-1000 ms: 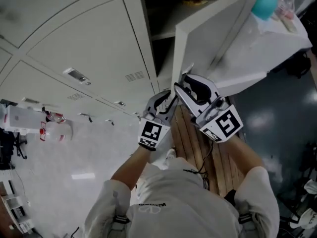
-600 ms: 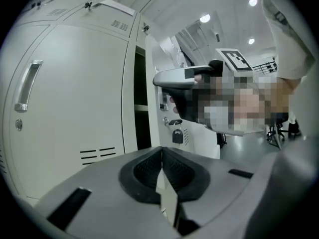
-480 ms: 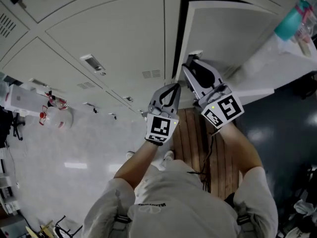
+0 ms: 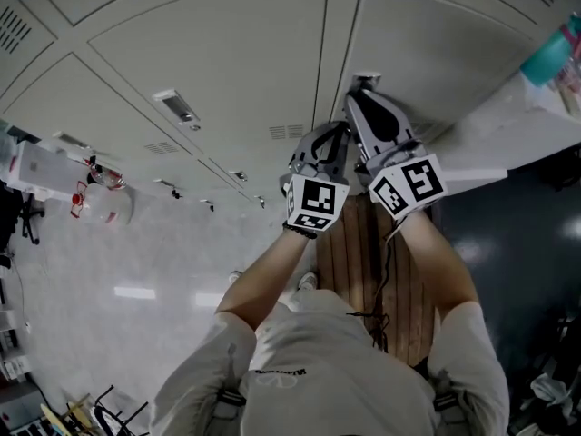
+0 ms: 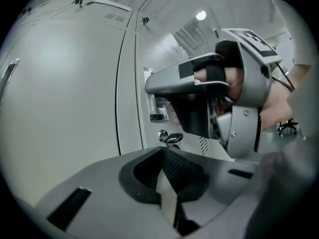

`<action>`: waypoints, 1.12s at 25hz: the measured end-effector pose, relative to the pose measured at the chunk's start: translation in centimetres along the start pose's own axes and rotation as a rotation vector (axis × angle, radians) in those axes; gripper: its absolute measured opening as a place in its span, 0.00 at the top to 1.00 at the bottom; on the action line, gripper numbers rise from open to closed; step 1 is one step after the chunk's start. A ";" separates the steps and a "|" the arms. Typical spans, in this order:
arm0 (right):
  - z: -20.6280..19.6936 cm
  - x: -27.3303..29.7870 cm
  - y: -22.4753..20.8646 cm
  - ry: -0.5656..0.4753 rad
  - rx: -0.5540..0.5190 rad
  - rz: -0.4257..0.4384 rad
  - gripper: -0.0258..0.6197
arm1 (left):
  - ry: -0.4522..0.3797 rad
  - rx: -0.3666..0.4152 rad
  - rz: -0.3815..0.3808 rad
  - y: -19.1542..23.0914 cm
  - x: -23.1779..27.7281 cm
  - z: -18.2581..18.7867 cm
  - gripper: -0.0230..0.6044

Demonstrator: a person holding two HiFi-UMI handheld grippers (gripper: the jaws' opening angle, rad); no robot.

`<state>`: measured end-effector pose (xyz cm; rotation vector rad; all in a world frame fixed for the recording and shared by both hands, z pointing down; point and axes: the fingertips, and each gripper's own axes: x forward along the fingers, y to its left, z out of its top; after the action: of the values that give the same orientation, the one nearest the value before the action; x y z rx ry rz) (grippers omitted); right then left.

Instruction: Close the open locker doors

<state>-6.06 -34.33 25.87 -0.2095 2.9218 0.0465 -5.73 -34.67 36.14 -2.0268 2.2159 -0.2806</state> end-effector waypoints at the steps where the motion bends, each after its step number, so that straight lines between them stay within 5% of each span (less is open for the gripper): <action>1: 0.0 0.1 -0.1 -0.002 0.000 -0.006 0.89 | 0.003 -0.003 0.005 0.1 0.1 -0.1 0.96; 8: -0.2 0.6 -0.5 -0.013 -0.009 -0.058 0.88 | 0.018 -0.016 0.012 0.5 0.6 -0.1 0.96; 17: 0.4 -6.3 0.9 -0.017 -0.028 -0.262 0.95 | -0.027 -0.030 -0.031 1.0 -0.2 0.2 0.96; 23: 0.3 -11.6 4.1 0.045 0.034 -0.333 0.95 | -0.091 -0.028 -0.092 2.8 -9.6 2.3 0.96; 28: 2.2 -13.0 8.8 0.041 0.030 -0.336 0.95 | -0.139 -0.164 -0.032 8.2 -21.6 4.2 0.96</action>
<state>5.70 -23.74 26.63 -0.6993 2.8818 -0.0549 -10.82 -12.74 29.56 -2.0928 2.1879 0.0400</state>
